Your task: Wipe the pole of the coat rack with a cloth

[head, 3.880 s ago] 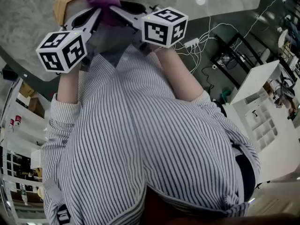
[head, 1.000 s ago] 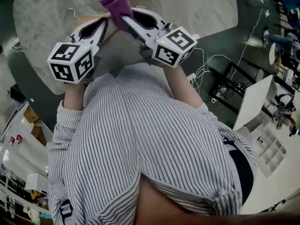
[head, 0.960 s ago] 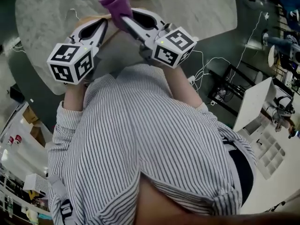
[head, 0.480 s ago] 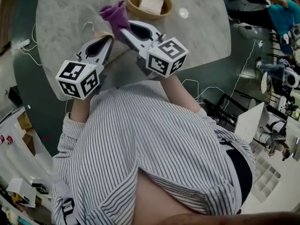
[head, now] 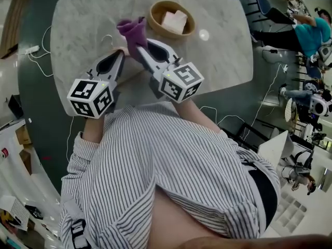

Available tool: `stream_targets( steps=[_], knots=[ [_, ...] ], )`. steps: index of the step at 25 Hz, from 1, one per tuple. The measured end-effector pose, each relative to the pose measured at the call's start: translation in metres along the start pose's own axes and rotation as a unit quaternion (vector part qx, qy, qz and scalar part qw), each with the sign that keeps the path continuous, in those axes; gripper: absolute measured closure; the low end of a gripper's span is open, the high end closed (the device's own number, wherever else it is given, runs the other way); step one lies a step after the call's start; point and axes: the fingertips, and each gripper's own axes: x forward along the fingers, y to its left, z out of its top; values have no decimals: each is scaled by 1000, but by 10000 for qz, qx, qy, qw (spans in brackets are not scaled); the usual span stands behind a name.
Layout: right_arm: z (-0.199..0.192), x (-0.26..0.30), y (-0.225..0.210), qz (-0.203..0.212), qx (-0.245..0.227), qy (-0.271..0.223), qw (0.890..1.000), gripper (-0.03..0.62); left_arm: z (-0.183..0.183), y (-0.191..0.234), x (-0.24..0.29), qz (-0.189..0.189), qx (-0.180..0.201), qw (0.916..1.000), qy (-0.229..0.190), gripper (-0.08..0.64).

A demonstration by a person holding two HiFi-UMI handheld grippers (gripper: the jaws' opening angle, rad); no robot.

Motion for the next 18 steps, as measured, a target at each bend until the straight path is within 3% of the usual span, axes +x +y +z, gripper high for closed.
stream_targets(
  steps=[6,18],
  knots=[
    [-2,-9,-1,-95,-4,-143,9999,508,-4,-2,-2,81,-72,9999,-93,549],
    [1,-15,6,-152,73,-334,9993,508,-6,-5,-9,182,179,9997,7,549]
  ],
)
